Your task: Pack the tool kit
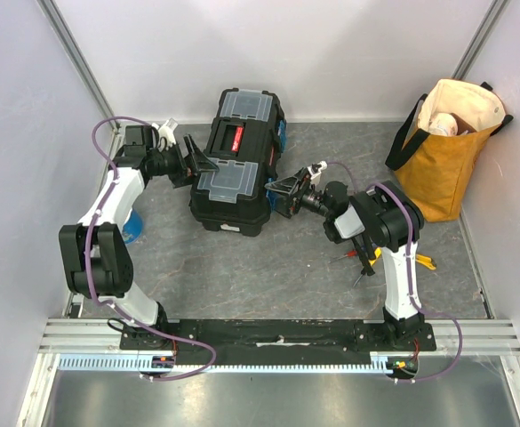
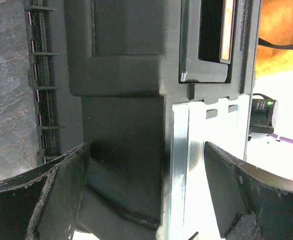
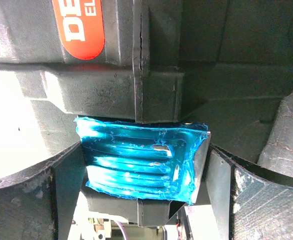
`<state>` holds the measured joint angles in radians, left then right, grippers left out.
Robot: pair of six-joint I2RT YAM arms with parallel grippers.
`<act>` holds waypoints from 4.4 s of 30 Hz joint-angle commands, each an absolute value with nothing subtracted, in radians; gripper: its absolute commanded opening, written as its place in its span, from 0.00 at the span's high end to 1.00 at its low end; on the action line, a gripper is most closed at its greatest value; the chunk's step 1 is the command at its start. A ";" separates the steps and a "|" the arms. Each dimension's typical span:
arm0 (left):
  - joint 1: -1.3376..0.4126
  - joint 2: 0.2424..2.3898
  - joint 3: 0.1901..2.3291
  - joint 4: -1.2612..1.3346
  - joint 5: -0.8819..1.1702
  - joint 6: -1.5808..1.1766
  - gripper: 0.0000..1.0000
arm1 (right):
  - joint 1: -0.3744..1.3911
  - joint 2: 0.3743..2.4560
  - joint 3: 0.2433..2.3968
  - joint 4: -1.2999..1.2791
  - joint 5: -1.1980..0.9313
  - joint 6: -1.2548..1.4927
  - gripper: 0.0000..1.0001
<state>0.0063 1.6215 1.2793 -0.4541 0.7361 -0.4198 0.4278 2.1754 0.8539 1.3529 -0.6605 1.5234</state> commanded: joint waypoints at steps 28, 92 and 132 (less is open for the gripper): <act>-0.161 1.747 1.270 -0.669 0.358 -0.334 0.10 | 0.474 2.025 0.825 1.353 -0.572 1.247 0.94; -0.144 1.769 1.584 -0.844 0.149 -0.359 0.10 | 0.279 1.378 0.572 0.501 -0.165 0.912 0.02; -0.126 2.178 2.152 -0.519 0.425 -0.268 0.08 | 0.180 2.341 1.549 0.817 -0.615 1.204 0.02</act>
<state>-0.1284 2.1521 2.0869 -0.5625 0.4232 -0.3195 0.1940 2.2704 1.5009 0.5697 -0.5266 1.0454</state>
